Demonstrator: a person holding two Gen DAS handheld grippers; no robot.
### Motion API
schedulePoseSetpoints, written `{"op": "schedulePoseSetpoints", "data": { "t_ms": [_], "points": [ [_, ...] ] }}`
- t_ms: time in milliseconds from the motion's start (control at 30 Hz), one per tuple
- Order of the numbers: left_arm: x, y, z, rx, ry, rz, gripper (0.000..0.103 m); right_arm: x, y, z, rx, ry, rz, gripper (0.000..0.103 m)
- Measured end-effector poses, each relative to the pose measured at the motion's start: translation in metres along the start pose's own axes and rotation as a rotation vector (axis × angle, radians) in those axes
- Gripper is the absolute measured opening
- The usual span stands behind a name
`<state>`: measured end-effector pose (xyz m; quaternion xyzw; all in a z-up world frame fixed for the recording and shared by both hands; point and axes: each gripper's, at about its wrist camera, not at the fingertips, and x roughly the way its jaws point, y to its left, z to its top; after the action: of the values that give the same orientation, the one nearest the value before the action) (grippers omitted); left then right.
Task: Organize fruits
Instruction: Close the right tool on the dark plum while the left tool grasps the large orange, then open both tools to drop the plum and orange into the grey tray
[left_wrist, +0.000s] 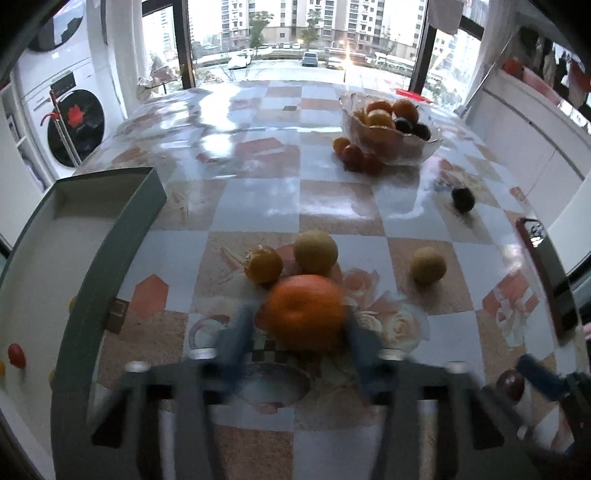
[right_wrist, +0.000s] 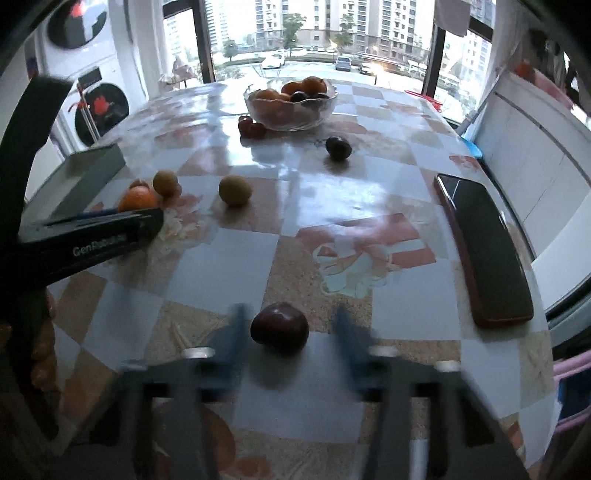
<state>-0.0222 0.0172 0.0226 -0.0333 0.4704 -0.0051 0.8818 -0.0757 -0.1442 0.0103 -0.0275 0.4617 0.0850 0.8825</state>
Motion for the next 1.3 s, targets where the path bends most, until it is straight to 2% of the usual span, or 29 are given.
{"op": "schedulePoseSetpoints", "data": {
  "t_ms": [133,300,433,700,900,1100,1300],
  "points": [
    [-0.007,0.010,-0.005,-0.036,0.016,-0.041,0.040,-0.005,-0.015,-0.003,0.103,0.018,0.158,0.031],
    [-0.032,0.033,-0.014,-0.039,-0.007,-0.062,0.040,-0.013,-0.012,-0.004,0.120,0.036,0.172,0.031],
    [-0.056,0.066,-0.019,-0.058,-0.041,-0.054,0.040,-0.022,0.006,0.006,0.097,0.026,0.185,0.032],
    [-0.094,0.149,-0.037,-0.086,-0.111,0.066,0.040,-0.029,0.085,0.029,-0.014,0.036,0.275,0.032],
    [-0.099,0.205,-0.057,-0.146,-0.121,0.147,0.040,-0.029,0.154,0.041,-0.098,0.062,0.361,0.032],
    [-0.090,0.230,-0.071,-0.195,-0.091,0.178,0.040,-0.027,0.226,0.050,-0.218,0.071,0.403,0.032],
    [-0.082,0.242,-0.077,-0.201,-0.073,0.178,0.040,-0.020,0.270,0.056,-0.278,0.091,0.417,0.032]
  ]
}}
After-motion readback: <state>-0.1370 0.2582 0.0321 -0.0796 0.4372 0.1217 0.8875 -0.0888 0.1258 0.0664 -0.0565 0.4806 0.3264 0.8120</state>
